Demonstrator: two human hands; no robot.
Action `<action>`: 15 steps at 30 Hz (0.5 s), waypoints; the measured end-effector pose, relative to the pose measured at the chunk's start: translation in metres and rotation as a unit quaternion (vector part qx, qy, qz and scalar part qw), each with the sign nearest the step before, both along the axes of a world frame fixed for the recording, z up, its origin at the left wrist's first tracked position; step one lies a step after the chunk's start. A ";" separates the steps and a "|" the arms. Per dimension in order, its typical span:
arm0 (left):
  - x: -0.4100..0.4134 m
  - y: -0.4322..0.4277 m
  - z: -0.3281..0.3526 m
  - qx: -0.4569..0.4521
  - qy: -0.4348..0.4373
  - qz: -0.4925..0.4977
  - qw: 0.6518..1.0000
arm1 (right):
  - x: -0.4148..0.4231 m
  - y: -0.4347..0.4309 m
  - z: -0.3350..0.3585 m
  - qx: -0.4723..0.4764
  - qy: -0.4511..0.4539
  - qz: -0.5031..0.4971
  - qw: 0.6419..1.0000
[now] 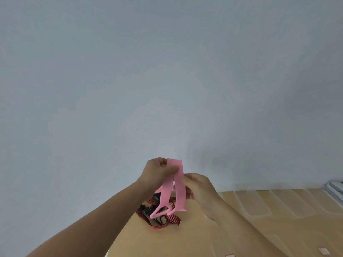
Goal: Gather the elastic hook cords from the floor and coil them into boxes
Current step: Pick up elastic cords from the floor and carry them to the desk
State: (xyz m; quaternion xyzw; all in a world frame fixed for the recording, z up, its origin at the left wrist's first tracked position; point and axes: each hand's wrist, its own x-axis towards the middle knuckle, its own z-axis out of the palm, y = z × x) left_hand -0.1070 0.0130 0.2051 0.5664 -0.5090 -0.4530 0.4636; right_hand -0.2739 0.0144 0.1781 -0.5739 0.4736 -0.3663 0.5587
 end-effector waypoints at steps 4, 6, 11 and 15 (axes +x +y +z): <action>0.010 0.001 0.000 0.020 -0.042 -0.091 0.995 | -0.005 0.002 0.000 -0.081 0.019 -0.029 0.996; 0.014 0.005 -0.001 0.034 -0.053 -0.163 0.985 | -0.007 0.002 0.000 -0.112 0.018 -0.020 0.993; 0.015 0.009 0.002 -0.008 -0.157 -0.133 0.978 | -0.011 -0.001 0.006 -0.171 0.047 -0.041 0.983; 0.013 0.009 0.003 -0.069 -0.279 -0.097 0.953 | -0.015 -0.003 0.008 -0.214 0.064 -0.083 0.971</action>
